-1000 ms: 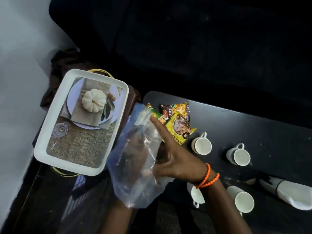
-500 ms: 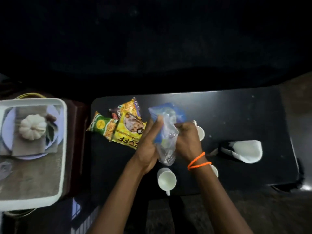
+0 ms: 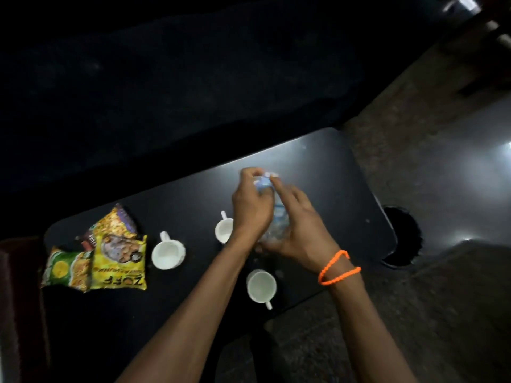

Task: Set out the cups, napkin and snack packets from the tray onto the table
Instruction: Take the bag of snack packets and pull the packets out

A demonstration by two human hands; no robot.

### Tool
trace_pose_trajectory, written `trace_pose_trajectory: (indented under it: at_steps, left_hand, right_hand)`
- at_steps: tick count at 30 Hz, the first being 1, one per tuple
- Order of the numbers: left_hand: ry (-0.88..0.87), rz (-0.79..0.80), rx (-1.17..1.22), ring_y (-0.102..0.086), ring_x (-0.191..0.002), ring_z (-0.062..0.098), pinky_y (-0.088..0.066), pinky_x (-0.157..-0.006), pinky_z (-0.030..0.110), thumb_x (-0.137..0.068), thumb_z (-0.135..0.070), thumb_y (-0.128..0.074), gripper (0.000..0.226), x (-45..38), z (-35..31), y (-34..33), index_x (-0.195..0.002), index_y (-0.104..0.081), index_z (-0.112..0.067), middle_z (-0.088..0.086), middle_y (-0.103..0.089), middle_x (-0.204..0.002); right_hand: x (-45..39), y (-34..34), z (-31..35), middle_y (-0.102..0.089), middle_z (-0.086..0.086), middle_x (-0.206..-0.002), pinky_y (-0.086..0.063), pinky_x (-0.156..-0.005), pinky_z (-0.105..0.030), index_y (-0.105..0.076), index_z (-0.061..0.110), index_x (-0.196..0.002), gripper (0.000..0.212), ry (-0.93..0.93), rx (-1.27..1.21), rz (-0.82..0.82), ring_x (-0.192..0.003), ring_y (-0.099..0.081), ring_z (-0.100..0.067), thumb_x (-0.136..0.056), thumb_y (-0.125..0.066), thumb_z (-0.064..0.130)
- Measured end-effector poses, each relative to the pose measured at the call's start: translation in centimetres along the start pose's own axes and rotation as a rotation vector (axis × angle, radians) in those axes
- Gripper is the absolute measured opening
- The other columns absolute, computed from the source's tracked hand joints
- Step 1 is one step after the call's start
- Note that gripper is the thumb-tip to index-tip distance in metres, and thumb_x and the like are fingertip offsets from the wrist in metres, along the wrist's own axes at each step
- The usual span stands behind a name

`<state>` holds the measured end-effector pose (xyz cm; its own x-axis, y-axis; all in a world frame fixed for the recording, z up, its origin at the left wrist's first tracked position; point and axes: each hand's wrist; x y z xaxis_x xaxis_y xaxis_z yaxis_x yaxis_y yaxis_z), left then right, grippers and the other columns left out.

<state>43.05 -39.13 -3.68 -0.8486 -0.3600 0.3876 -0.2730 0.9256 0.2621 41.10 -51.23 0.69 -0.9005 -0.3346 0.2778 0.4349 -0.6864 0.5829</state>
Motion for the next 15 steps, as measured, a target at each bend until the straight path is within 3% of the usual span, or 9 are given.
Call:
trace_pose_trajectory:
  at_steps: [2,4,5,7,9,10,13,15]
  left_hand:
    - [-0.091,0.177,-0.107,-0.062,-0.073,0.003,-0.045,-0.067,0.017,-0.086,-0.02,-0.064,0.011,1.0,-1.8,-3.9,-0.094,-0.067,-0.027,-0.011,-0.069,-0.081]
    - [-0.044,0.382,-0.058,-0.06,-0.065,0.001,-0.047,-0.065,0.019,-0.071,-0.025,-0.067,0.013,1.8,-3.3,-6.3,-0.083,-0.072,-0.027,-0.011,-0.069,-0.071]
    - [0.025,0.502,0.041,-0.064,-0.071,0.006,-0.051,-0.069,0.022,-0.07,-0.024,-0.07,0.018,2.0,-3.8,-7.3,-0.087,-0.076,-0.026,-0.007,-0.073,-0.078]
    - [0.196,0.686,0.273,-0.071,-0.093,0.014,-0.058,-0.074,0.031,-0.081,-0.021,-0.075,0.033,2.5,-4.2,-9.2,-0.114,-0.077,-0.026,0.004,-0.077,-0.11]
    - [0.273,0.743,0.356,-0.067,-0.122,0.018,-0.061,-0.086,0.042,-0.096,-0.021,-0.069,0.043,2.8,-4.3,-11.2,-0.138,-0.065,-0.032,0.008,-0.064,-0.142]
    - [0.28,0.775,0.369,-0.066,-0.126,0.02,-0.061,-0.089,0.046,-0.099,-0.019,-0.066,0.043,3.0,-4.1,-12.3,-0.14,-0.063,-0.032,0.008,-0.063,-0.144]
    - [0.219,0.848,0.314,-0.073,-0.097,0.021,-0.062,-0.079,0.036,-0.1,-0.011,-0.065,0.029,4.5,-3.7,-16.4,-0.128,-0.07,-0.019,0.008,-0.076,-0.115]
    - [0.117,0.801,0.152,-0.07,-0.087,0.023,-0.06,-0.08,0.037,-0.097,0.0,-0.068,0.02,5.7,-3.5,-19.6,-0.114,-0.072,-0.009,0.012,-0.075,-0.102]
  right_hand:
    - [0.6,2.3,-2.4,-0.063,-0.001,-0.132,-0.045,-0.096,-0.011,-0.052,0.021,-0.146,0.093,-0.058,-0.047,-0.243,-0.114,-0.062,-0.007,-0.063,-0.088,0.002]
    - [1.9,5.3,-5.3,-0.073,0.004,-0.115,-0.052,-0.091,-0.021,-0.069,0.018,-0.127,0.073,-0.15,-0.201,-0.424,-0.1,-0.067,0.001,-0.06,-0.087,-0.005]
    - [2.6,6.8,-6.9,-0.076,0.003,-0.108,-0.057,-0.088,-0.029,-0.074,0.019,-0.118,0.066,-0.194,-0.255,-0.467,-0.095,-0.069,-0.002,-0.059,-0.087,-0.007]
    - [3.9,9.4,-9.4,-0.078,0.0,-0.097,-0.062,-0.082,-0.047,-0.077,0.024,-0.104,0.054,-0.3,-0.319,-0.511,-0.086,-0.069,-0.011,-0.059,-0.089,-0.004]
    - [4.9,11.5,-11.4,-0.08,-0.002,-0.089,-0.063,-0.076,-0.044,-0.08,0.02,-0.095,0.04,-0.372,-0.351,-0.535,-0.077,-0.066,-0.007,-0.06,-0.094,0.008]
    - [5.4,12.4,-12.3,-0.079,-0.002,-0.084,-0.06,-0.073,-0.038,-0.081,0.018,-0.091,0.035,-0.385,-0.34,-0.54,-0.072,-0.064,-0.004,-0.06,-0.096,0.016]
    - [7.3,15.1,-14.9,-0.075,-0.003,-0.082,-0.052,-0.07,-0.032,-0.079,0.016,-0.09,0.043,-0.445,-0.07,-0.491,-0.072,-0.063,-0.006,-0.059,-0.095,0.04]
    - [9.0,16.4,-16.5,-0.067,-0.006,-0.104,-0.047,-0.08,-0.024,-0.071,0.018,-0.117,0.069,-0.476,0.068,-0.41,-0.093,-0.062,-0.014,-0.057,-0.095,0.043]
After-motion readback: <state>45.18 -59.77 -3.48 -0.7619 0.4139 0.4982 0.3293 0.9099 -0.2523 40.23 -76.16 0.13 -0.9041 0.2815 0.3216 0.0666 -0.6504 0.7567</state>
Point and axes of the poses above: each hand's wrist, its own x-axis away from the middle knuckle, its own y-axis out of the back of the hand, z = x × y
